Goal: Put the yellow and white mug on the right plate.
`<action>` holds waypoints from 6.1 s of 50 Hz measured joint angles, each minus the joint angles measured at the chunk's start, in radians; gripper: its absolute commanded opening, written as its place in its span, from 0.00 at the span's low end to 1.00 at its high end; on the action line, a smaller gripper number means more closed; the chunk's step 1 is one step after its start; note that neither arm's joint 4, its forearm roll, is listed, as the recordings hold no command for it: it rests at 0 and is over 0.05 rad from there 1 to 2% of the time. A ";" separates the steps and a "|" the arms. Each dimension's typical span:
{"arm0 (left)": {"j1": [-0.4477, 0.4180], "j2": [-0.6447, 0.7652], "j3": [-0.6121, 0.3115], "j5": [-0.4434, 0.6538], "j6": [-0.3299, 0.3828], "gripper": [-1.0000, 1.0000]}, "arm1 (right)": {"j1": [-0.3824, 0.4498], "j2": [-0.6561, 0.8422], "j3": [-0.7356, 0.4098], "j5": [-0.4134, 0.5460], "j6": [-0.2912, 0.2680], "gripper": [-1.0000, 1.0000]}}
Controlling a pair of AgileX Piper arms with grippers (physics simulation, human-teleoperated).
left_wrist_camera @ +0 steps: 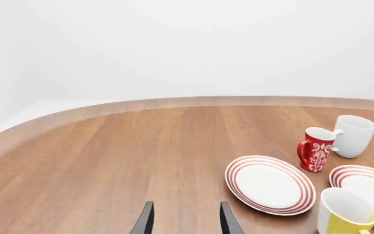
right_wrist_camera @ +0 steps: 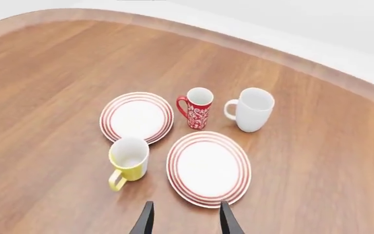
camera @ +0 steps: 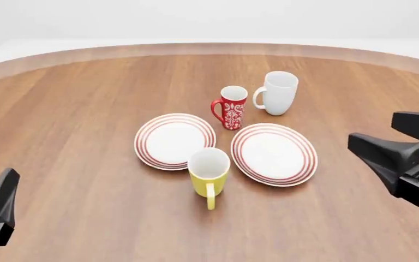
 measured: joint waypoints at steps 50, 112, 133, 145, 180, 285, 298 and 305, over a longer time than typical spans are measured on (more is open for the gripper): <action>0.001 -0.001 0.000 0.000 0.000 1.00 | 0.037 0.224 -0.074 0.020 0.101 1.00; 0.001 -0.001 0.000 0.000 0.000 1.00 | 0.178 0.591 -0.236 -0.023 0.269 1.00; 0.001 -0.001 0.000 0.000 0.000 1.00 | 0.213 0.688 -0.271 -0.076 0.278 1.00; 0.001 -0.001 0.000 0.000 0.000 1.00 | 0.218 0.698 -0.263 -0.092 0.306 1.00; 0.001 -0.001 0.000 0.000 0.000 1.00 | 0.244 0.866 -0.215 -0.234 0.410 1.00; 0.001 -0.001 0.000 0.000 0.000 1.00 | 0.367 1.166 -0.111 -0.531 0.571 0.00; 0.001 -0.001 0.000 0.000 0.000 1.00 | 0.329 1.103 -0.135 -0.458 0.514 0.00; 0.001 -0.001 0.000 0.000 0.000 1.00 | 0.312 1.073 -0.161 -0.419 0.483 0.00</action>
